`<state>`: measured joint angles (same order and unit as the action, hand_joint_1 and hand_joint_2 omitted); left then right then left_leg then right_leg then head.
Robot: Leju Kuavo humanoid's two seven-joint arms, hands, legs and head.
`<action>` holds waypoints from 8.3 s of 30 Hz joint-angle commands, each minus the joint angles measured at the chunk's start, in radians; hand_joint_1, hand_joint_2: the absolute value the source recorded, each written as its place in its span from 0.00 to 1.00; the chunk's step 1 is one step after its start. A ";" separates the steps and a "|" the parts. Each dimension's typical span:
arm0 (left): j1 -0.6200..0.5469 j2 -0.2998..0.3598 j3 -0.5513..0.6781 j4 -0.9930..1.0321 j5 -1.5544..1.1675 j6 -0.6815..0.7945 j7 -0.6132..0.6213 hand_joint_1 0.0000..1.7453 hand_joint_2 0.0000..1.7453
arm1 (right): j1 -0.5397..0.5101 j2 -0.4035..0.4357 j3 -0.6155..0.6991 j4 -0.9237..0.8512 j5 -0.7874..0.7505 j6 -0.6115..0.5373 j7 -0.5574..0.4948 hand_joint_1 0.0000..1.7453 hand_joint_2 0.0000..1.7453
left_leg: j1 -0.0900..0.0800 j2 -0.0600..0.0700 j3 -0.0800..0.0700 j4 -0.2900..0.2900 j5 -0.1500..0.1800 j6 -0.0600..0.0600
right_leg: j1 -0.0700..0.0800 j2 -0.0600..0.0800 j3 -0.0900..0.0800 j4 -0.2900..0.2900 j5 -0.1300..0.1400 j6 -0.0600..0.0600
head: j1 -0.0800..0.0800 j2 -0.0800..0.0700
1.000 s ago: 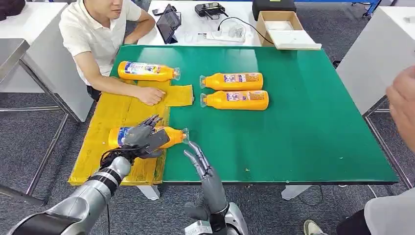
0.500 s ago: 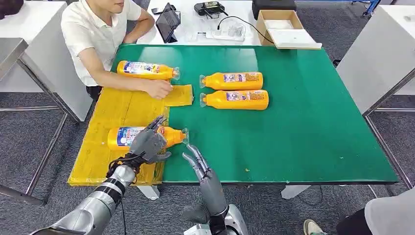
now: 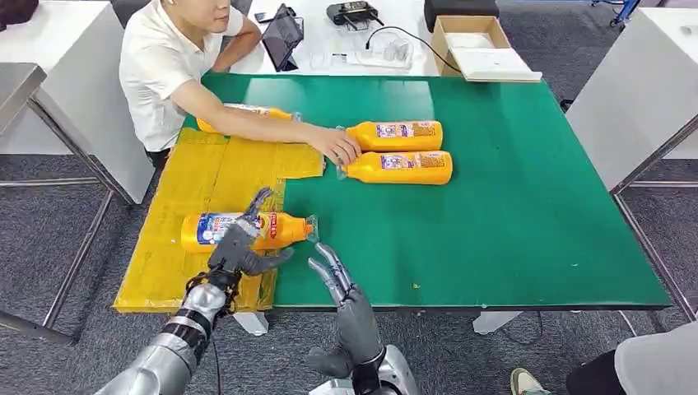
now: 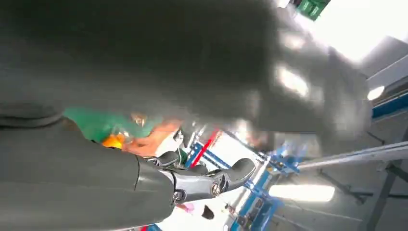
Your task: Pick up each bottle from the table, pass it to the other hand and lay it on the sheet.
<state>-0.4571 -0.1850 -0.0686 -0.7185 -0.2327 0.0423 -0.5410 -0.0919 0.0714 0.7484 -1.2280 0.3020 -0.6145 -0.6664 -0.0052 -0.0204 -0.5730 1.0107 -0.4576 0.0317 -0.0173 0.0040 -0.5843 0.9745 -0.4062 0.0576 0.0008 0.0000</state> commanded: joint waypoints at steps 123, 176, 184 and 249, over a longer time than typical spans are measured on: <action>0.359 0.026 -0.196 -0.711 0.650 -0.124 0.171 0.00 1.00 | -0.406 -0.184 -0.600 0.781 0.438 0.581 0.277 1.00 1.00 | 0.001 0.003 0.015 -0.001 0.000 -0.001 | 0.002 0.000 0.014 -0.004 0.002 0.000 | 0.000 0.000; 0.333 -0.025 -0.392 -0.631 0.909 -0.087 0.207 0.00 1.00 | -0.157 0.018 -0.168 0.289 0.192 0.072 -0.032 1.00 1.00 | 0.001 0.004 -0.004 0.000 -0.001 -0.002 | 0.001 0.003 -0.004 -0.001 0.001 -0.001 | 0.000 0.000; 0.366 -0.043 -0.359 -0.710 0.847 -0.025 0.100 0.93 1.00 | -0.160 0.028 -0.128 0.378 0.166 0.116 -0.032 1.00 1.00 | 0.001 0.004 -0.001 0.000 -0.002 -0.003 | 0.002 0.002 -0.002 -0.001 0.000 -0.002 | 0.000 0.000; 0.270 0.009 -0.096 -0.401 -0.370 0.656 0.129 1.00 1.00 | 0.047 -0.040 -0.162 -0.102 0.521 -0.084 0.084 0.00 0.00 | 0.000 0.002 -0.003 -0.002 0.000 -0.002 | 0.001 0.000 -0.004 -0.002 0.001 -0.001 | 0.000 0.000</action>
<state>-0.0162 -0.1553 -0.3098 -1.4721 -0.1244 0.6110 -0.4989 0.0134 0.0423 0.5146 -1.4103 0.9071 -0.6355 -0.5974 -0.0058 -0.0198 -0.5807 1.0110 -0.4577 0.0321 -0.0181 0.0053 -0.5926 0.9738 -0.4052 0.0591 0.0008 0.0000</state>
